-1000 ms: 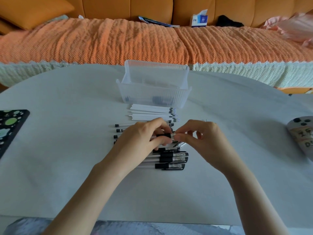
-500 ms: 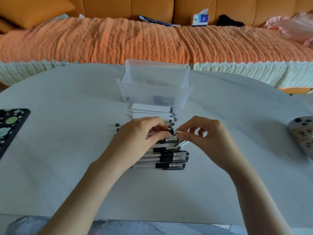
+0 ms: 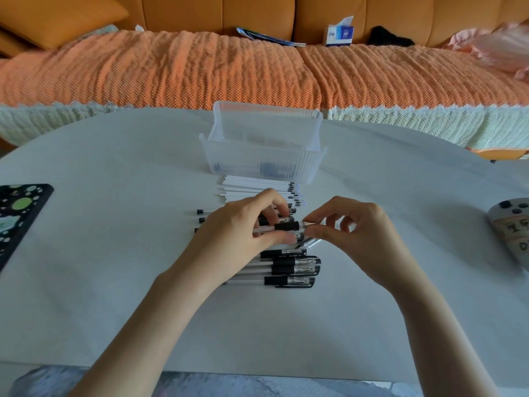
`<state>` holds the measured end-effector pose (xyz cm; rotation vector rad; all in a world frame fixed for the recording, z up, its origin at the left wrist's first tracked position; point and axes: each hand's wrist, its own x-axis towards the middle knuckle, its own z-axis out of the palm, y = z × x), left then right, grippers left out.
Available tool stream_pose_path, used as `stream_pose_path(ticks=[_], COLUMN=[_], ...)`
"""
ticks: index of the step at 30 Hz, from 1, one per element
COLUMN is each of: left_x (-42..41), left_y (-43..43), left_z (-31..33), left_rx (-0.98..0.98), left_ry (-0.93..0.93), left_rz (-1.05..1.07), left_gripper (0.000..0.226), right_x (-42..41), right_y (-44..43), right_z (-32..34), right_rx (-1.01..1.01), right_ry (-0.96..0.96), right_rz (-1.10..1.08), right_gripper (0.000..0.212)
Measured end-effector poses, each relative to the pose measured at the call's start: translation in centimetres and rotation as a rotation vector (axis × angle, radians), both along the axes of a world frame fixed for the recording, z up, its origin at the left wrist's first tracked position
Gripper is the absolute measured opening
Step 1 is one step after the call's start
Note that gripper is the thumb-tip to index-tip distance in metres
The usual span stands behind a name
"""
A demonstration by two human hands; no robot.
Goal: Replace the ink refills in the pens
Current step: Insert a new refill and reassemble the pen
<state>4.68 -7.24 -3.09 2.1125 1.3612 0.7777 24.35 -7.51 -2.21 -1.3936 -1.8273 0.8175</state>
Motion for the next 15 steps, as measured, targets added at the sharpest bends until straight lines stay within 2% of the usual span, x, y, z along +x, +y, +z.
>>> stream_pose_path(ticks=[3, 7, 9, 12, 15], left_x=[-0.17, -0.34, -0.31, -0.17, -0.13], left_y=[0.06, 0.08, 0.12, 0.16, 0.11], left_z=[-0.24, -0.37, -0.40, -0.39, -0.43], left_rx=[0.039, 0.053, 0.047, 0.015, 0.070], left_ry=[0.045, 0.041, 0.032, 0.035, 0.060], left_rz=[0.019, 0.047, 0.040, 0.033, 0.050], left_gripper=[0.029, 0.012, 0.017, 0.037, 0.030], right_x=[-0.08, -0.05, -0.01, -0.02, -0.08], right_y=[-0.03, -0.02, -0.02, -0.04, -0.04], right_z=[-0.02, 0.04, 0.04, 0.08, 0.10], right_rx=[-0.003, -0.004, -0.004, 0.001, -0.001], right_ry=[-0.001, 0.005, 0.004, -0.006, 0.004], right_rz=[0.000, -0.006, -0.006, -0.007, -0.010], right_gripper=[0.011, 0.013, 0.013, 0.012, 0.012])
